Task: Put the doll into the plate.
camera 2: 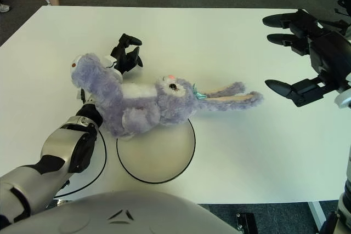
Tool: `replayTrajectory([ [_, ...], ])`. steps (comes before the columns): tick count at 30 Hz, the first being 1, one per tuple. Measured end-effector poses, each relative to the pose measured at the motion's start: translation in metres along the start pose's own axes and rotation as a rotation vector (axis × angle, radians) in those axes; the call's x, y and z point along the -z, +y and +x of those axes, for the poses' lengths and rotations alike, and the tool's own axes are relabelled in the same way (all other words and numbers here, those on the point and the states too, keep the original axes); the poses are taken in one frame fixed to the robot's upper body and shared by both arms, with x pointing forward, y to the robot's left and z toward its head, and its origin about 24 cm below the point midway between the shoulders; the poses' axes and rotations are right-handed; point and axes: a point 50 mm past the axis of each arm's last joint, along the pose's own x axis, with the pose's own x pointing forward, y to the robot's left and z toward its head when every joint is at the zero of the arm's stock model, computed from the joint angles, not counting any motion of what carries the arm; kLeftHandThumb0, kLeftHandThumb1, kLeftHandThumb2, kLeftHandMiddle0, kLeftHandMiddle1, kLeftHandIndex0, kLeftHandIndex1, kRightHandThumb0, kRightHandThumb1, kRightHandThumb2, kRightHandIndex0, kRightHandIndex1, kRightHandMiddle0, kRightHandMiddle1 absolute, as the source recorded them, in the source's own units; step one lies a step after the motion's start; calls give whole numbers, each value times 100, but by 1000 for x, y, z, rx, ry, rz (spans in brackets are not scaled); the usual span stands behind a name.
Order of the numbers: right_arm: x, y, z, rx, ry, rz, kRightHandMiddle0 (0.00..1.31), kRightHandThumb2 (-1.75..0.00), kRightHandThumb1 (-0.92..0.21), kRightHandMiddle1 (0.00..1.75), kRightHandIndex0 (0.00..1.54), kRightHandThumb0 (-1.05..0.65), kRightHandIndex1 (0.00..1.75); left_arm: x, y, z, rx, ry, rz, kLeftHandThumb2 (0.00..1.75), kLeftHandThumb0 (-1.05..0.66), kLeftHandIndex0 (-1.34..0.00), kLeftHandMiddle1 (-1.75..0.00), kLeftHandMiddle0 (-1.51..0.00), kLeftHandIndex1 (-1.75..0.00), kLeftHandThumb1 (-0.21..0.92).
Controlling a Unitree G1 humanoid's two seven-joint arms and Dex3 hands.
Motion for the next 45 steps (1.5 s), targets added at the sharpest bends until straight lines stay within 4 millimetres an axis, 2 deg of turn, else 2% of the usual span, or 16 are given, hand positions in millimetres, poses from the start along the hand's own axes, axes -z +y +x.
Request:
replayTrajectory([
  [36,1,2,-2,-14,2,12,0,-125,-4,62,17,-9,30,-2,-1,0,4,-17,12,54,-34,-18,-174,-82,-175,92],
  [39,5,7,3,65,8,-19,0,-131,-11,84,16,-2,44,-1,-1,0,2,-16,12,54,-34,-18,-175,-82,-175,92],
  [45,34,38,20,265,89,-4,0,-131,-12,93,15,-3,52,-1,-2,0,4,-16,11,54,-34,-18,-175,-84,-175,92],
])
